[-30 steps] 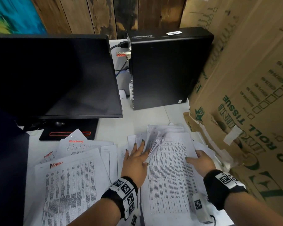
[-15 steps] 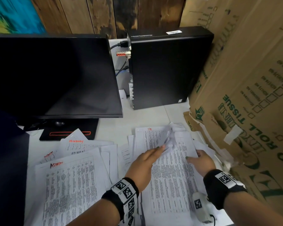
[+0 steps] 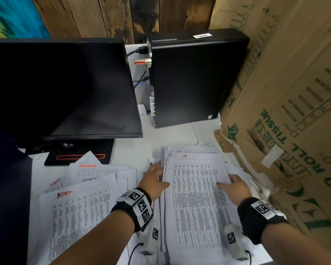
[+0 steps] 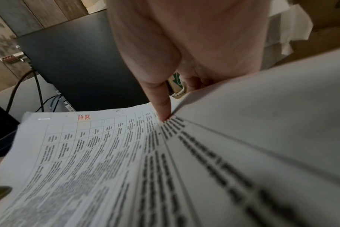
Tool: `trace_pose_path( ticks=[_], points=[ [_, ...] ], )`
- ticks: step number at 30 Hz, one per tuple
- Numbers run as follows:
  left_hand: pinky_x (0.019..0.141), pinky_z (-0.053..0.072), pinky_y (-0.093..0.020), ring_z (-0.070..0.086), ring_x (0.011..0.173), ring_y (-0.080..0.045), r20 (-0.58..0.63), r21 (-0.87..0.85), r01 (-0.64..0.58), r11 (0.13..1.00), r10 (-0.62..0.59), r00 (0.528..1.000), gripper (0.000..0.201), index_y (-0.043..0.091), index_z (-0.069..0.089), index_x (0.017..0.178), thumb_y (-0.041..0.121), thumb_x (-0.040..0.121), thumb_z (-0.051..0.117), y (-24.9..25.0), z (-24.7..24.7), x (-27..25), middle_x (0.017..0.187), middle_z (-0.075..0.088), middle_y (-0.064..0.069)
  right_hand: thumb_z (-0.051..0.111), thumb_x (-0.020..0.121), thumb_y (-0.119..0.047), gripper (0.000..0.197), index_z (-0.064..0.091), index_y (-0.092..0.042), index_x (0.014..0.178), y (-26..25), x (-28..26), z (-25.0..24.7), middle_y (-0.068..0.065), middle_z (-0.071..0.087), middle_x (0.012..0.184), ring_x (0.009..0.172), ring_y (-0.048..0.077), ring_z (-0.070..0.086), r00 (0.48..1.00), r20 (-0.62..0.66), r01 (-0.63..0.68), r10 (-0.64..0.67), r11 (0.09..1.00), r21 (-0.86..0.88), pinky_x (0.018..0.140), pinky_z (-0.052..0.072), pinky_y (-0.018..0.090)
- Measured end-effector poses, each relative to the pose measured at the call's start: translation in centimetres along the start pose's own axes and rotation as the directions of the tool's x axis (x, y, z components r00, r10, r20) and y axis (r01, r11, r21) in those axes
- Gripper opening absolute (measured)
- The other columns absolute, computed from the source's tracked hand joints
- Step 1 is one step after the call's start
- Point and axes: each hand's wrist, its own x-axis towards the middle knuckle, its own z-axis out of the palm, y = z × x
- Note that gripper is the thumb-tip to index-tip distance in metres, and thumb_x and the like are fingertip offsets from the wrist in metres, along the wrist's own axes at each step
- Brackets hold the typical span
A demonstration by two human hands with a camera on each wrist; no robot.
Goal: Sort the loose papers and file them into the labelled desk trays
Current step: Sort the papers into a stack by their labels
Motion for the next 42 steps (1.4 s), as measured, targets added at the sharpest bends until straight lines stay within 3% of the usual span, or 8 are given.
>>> trace_pose_path(
  ticks=[6,10,15,23,26,28,34,42],
  points=[
    [0.107,0.023,-0.011,0.027,0.137,-0.001,0.070,0.142,-0.324,0.935,0.317,0.946,0.067,0.052,0.031,0.136,0.004,0.092,0.046,2.8,1.7,-2.6,0.144,0.017,0.035,0.064,0.083,-0.014,0.036,0.057,-0.006,0.118,0.1,0.2,0.0,0.008,0.066,0.104,0.084,0.020,0.059,1.000,0.000,0.005,-0.005,1.000,-0.009,0.057,0.040,0.021],
    [0.114,0.020,-0.018,0.013,0.141,0.003,0.196,0.218,-0.460,0.861,0.423,0.885,0.099,0.068,-0.006,0.132,-0.010,0.089,0.035,3.8,3.3,-3.7,0.153,0.007,0.028,0.064,0.083,-0.015,0.037,0.057,-0.005,0.117,0.2,0.4,0.1,0.009,0.065,0.100,0.079,0.020,0.059,1.000,-0.009,-0.001,0.001,1.000,-0.021,0.053,0.040,0.020],
    [0.092,0.039,-0.011,0.052,0.110,-0.010,0.083,0.213,-0.253,0.944,0.240,0.967,0.068,0.030,0.014,0.149,0.012,0.093,0.048,3.2,3.1,-3.1,0.143,0.036,0.002,0.065,0.084,-0.015,0.036,0.056,-0.005,0.117,0.3,0.5,0.1,0.008,0.065,0.103,0.079,0.019,0.057,1.000,-0.009,0.001,-0.001,1.000,-0.002,0.055,0.040,0.022],
    [0.090,0.039,-0.016,0.053,0.105,-0.007,-0.005,-0.178,0.058,0.982,-0.059,0.998,0.064,0.024,0.030,0.144,0.009,0.089,0.060,1.5,1.8,-3.1,0.128,0.055,0.005,0.063,0.088,-0.019,0.034,0.061,-0.008,0.120,0.3,-0.1,-0.8,0.003,0.063,0.116,0.103,0.021,0.058,0.998,0.062,0.008,-0.019,0.985,0.170,0.091,0.041,0.027],
    [0.089,0.041,-0.016,0.056,0.104,-0.007,-0.089,-0.296,0.050,0.954,-0.080,0.993,0.054,0.020,0.043,0.135,0.002,0.087,0.060,1.4,1.0,-3.5,0.118,0.058,0.008,0.063,0.089,-0.027,0.026,0.066,-0.012,0.109,-0.4,-0.8,-1.6,-0.003,0.069,0.092,0.074,0.008,0.062,0.991,0.131,0.010,-0.035,0.983,0.186,0.066,0.049,0.021],
    [0.086,0.043,-0.015,0.059,0.103,-0.008,-0.132,-0.335,0.031,0.942,-0.080,0.988,0.049,0.019,0.049,0.128,0.001,0.085,0.064,1.4,0.5,-4.0,0.114,0.061,0.009,0.062,0.089,-0.028,0.020,0.068,-0.013,0.102,-1.0,-1.6,-2.1,-0.007,0.068,0.077,0.058,0.001,0.061,0.983,0.161,0.055,-0.092,0.974,0.221,0.051,0.042,0.014],
    [0.068,0.044,0.000,0.056,0.087,0.011,-0.101,-0.351,-0.019,0.936,-0.018,0.995,0.040,0.025,0.055,0.110,0.011,0.078,0.075,0.9,-0.1,-5.7,0.100,0.063,0.017,0.063,0.084,0.001,0.037,0.059,-0.008,0.120,-2.0,-2.6,-1.3,0.008,0.066,0.116,0.107,0.022,0.060,0.971,0.145,0.084,-0.189,0.840,0.535,0.084,0.046,0.029],
    [0.090,0.047,-0.015,0.059,0.105,-0.004,-0.299,-0.339,-0.147,0.929,0.042,0.953,0.073,0.062,0.027,0.128,0.012,0.088,0.063,1.2,-3.2,-6.1,0.127,0.052,0.019,0.058,0.080,0.014,0.034,0.064,-0.013,0.100,-1.6,-3.6,0.4,0.012,0.068,0.104,0.100,0.030,0.060,0.963,0.107,0.141,-0.245,0.804,0.577,0.104,0.039,0.048]
  ],
)
